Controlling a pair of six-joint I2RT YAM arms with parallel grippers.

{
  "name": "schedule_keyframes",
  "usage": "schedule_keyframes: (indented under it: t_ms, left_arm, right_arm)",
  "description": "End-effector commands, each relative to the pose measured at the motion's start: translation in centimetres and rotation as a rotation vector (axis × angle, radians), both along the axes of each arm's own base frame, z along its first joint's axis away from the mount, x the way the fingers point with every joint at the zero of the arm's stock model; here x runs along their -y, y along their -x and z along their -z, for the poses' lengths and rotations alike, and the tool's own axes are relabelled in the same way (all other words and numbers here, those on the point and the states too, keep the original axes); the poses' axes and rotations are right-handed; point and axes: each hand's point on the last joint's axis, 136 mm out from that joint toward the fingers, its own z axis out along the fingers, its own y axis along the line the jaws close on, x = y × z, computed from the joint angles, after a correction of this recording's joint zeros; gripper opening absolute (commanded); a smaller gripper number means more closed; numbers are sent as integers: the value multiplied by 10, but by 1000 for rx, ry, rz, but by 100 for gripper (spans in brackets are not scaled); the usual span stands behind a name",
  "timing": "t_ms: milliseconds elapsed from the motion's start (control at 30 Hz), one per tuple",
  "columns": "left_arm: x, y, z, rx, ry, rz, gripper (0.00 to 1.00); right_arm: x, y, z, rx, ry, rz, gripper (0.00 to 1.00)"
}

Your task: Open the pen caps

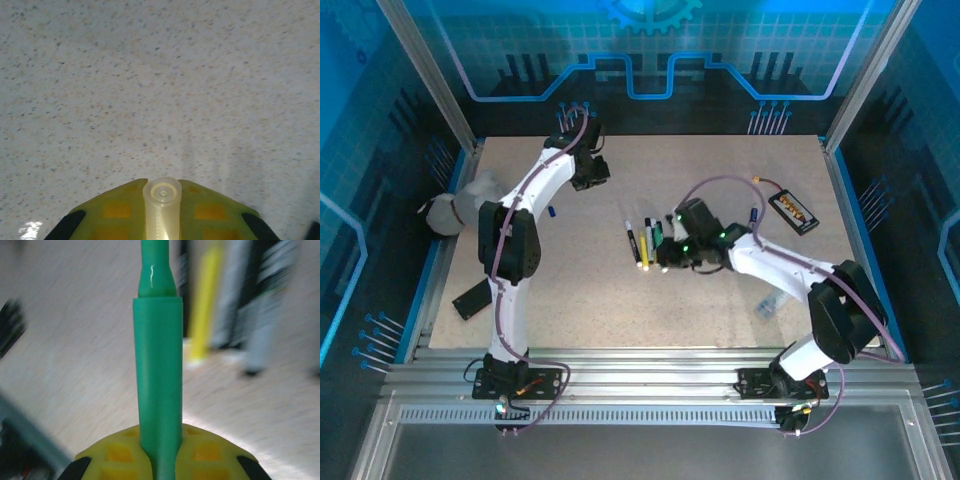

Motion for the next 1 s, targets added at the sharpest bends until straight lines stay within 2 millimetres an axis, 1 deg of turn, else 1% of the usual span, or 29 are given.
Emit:
schedule_keyframes:
  t_ms: [0, 33, 100, 200, 300, 367, 467, 667, 733, 833, 900, 967]
  left_arm:
    - [-33, 26, 22, -97, -112, -12, 0]
    - [-39, 29, 29, -113, -124, -19, 0]
    - [-53, 34, 40, -144, -156, -38, 0]
    - [-68, 37, 54, -175, -208, -52, 0]
    - [-75, 38, 65, -202, -233, -56, 0]
    - [-77, 39, 72, -222, -236, -54, 0]
    - [-81, 41, 82, -258, -255, -52, 0]
    - [-90, 42, 95, -298, -274, -61, 0]
    - [-92, 43, 97, -307, -276, -66, 0]
    - [-93, 43, 99, -315, -279, -65, 11]
    - [-92, 43, 100, -315, -277, -66, 14]
    - [-92, 43, 100, -317, -274, -65, 18]
  right_arm:
    - [67, -39, 21, 22, 276, 123, 0]
    - [80, -51, 27, 6, 307, 152, 0]
    - [100, -71, 33, -9, 351, 184, 0]
    - [132, -94, 44, -31, 467, 224, 0]
    - [155, -111, 58, -82, 506, 260, 0]
    - [168, -118, 66, -115, 524, 284, 0]
    - [184, -123, 75, -148, 555, 309, 0]
    - [202, -125, 81, -171, 581, 344, 0]
    - [210, -123, 85, -185, 608, 355, 2]
    - [221, -119, 91, -208, 635, 370, 8]
    - [227, -117, 93, -221, 648, 384, 10]
    - [233, -116, 93, -228, 653, 397, 15]
